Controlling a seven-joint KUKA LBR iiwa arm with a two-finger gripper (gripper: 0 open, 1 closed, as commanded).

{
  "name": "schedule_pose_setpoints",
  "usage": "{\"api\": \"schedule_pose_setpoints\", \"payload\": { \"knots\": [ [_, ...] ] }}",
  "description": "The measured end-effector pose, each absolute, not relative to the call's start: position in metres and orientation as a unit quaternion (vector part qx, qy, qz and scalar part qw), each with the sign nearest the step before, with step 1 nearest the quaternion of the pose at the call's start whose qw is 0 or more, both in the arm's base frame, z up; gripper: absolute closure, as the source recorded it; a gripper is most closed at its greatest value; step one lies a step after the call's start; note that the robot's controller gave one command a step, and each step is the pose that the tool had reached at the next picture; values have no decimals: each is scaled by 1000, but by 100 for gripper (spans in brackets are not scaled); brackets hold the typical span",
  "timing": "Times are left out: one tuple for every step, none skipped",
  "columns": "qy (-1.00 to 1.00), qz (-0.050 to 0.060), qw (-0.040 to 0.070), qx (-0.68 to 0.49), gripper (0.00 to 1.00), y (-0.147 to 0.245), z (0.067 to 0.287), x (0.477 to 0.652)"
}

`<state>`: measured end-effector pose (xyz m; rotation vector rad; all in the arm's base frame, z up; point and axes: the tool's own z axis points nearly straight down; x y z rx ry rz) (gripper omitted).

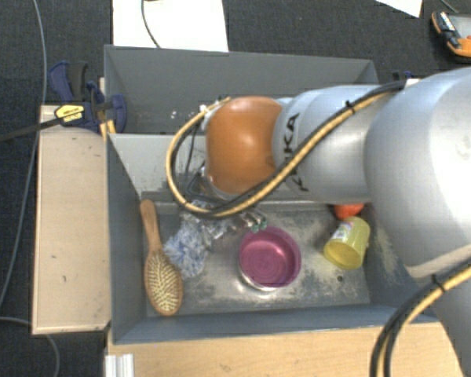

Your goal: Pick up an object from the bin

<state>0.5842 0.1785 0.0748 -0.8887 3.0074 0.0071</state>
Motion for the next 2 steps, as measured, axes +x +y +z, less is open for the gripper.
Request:
{"api": "schedule_pose_setpoints", "payload": {
  "knots": [
    [959, 2, 4, -283, 100, 179, 82, 585],
    [959, 3, 3, -282, 100, 179, 98, 584]
  ]
}}
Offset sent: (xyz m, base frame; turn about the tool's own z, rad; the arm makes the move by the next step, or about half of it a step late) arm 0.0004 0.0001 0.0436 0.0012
